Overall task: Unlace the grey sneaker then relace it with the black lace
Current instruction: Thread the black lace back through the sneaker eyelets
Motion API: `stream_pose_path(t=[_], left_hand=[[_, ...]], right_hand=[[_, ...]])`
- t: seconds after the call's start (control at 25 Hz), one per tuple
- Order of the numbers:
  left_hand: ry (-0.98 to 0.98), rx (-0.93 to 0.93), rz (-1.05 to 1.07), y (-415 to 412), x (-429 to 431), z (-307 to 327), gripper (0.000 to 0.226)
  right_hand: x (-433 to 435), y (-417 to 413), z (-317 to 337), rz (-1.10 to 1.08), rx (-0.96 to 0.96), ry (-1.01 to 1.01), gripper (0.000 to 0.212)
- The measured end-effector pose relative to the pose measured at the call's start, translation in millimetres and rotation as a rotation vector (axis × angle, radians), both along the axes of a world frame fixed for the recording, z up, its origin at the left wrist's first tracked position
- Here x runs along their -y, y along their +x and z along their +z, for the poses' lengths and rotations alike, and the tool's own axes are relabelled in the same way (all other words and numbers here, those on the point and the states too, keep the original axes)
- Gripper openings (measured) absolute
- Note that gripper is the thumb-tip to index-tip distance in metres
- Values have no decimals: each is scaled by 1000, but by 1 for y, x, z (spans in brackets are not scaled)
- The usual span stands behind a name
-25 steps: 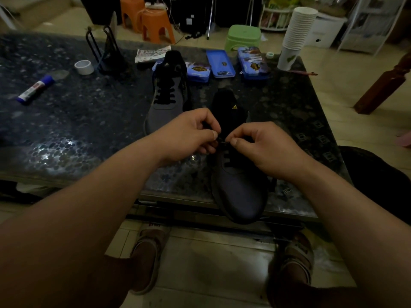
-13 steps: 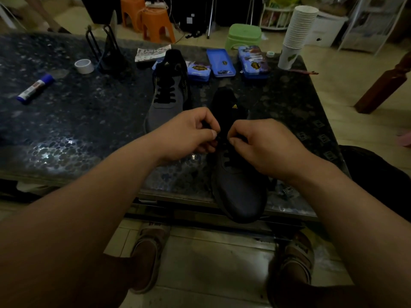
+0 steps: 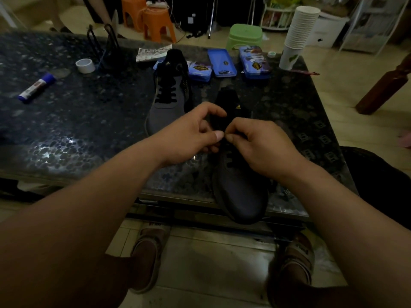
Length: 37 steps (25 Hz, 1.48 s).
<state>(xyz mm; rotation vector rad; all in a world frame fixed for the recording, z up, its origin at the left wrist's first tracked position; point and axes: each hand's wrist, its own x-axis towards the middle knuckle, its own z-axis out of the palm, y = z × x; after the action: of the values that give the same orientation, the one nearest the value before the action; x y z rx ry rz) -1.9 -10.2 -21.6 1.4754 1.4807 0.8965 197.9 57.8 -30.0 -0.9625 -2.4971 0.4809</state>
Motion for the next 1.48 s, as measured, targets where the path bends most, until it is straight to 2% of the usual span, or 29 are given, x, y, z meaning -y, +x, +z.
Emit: stream_pose_path(t=[0.08,0.24,0.4,0.48,0.6,0.72,0.8,0.84,0.92,0.96,1.0,1.04,1.12,1.16,1.2,1.28,1.4,1.48], left_hand=[[16,-28,11,0,3,0,45],[44,-94,72,3,6,2,47],[45,-25,152,7,11,-2,51],[53,-24,175,9,12,-5,41],[75,-166,123,9,13,-9,10],[92,-188,67,10,14,-11,8],[43,-43,127,10,11,-8,12],[12,141,238,9,8,-3,15],[-17,763,468,-1,1,11,17],[-23,993,517,-7,-1,17,18],[-29,1016,528,-13,-2,20,19],[-19,784,498,-18,-1,21,19],[19,-61,304,-19,4,16,22],[7,-371,169,-18,7,13,25],[-41,-510,51,-18,9,9,29],[-93,-459,43,-25,13,9,35],[29,-414,326,-50,13,12,38],[103,-501,433,-68,12,11,42]], right_hand=[[-2,0,-4,-22,-27,-48,5],[-3,-1,-6,-34,-94,-134,7],[0,-3,-10,-51,-162,-189,5],[1,-3,-10,-70,-176,-200,5],[5,-6,-10,-128,-153,-169,8],[9,-7,-7,-134,-118,-163,10],[8,-6,2,-119,-128,-223,11],[6,-3,9,-132,-169,-294,11],[0,5,24,-191,-292,-478,13],[-2,9,30,-221,-350,-560,13],[-4,12,33,-241,-401,-622,14],[-3,14,35,-250,-452,-665,13],[-2,13,36,-241,-574,-729,11],[-2,12,36,-244,-631,-747,12],[-4,12,36,-263,-664,-744,13],[-9,13,32,-337,-627,-690,13],[-13,16,15,-412,-311,-545,11],[-9,17,8,-401,-140,-510,23]])
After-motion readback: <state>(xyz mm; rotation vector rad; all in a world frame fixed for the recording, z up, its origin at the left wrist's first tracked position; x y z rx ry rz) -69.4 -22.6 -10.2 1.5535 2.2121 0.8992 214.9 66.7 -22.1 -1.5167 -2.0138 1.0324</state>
